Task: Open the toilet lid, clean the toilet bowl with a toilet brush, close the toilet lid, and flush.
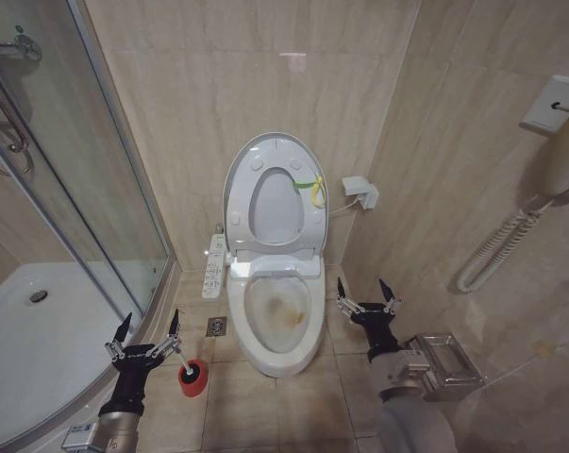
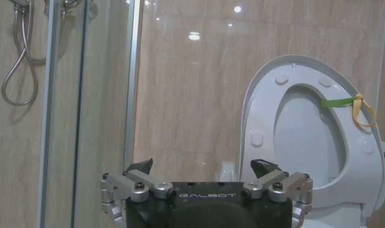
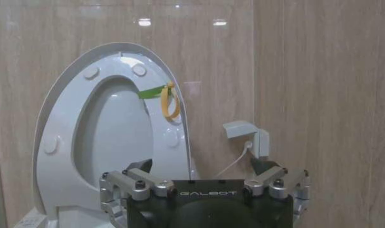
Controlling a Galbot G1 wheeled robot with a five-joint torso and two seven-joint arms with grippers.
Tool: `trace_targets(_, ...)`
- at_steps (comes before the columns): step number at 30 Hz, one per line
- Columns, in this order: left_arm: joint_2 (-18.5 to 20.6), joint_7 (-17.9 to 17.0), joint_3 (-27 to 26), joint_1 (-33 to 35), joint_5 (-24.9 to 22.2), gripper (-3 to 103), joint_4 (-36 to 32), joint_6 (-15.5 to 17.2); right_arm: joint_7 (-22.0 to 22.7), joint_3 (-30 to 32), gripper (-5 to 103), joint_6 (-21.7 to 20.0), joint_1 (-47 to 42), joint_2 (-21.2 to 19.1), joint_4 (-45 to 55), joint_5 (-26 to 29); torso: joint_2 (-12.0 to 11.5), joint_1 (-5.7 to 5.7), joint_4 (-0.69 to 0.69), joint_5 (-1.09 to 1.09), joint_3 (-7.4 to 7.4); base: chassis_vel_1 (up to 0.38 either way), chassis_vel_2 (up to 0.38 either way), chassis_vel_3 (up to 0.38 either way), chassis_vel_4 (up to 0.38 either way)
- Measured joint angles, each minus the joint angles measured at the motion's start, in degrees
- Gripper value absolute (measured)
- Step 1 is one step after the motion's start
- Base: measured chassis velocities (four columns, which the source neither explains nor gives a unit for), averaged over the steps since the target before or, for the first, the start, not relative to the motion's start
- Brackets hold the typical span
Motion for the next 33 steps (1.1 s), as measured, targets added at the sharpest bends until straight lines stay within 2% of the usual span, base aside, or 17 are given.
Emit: trace_targets(33, 0.00, 0.00, 0.00, 0.00, 0.00, 100, 0.00, 0.00, 0.72, 0.09, 100, -0.34, 0.23, -0.15, -0.01, 0.60, 0.00, 0.00, 0.00, 0.00, 0.00, 0.000, 0.000, 0.000, 0.000)
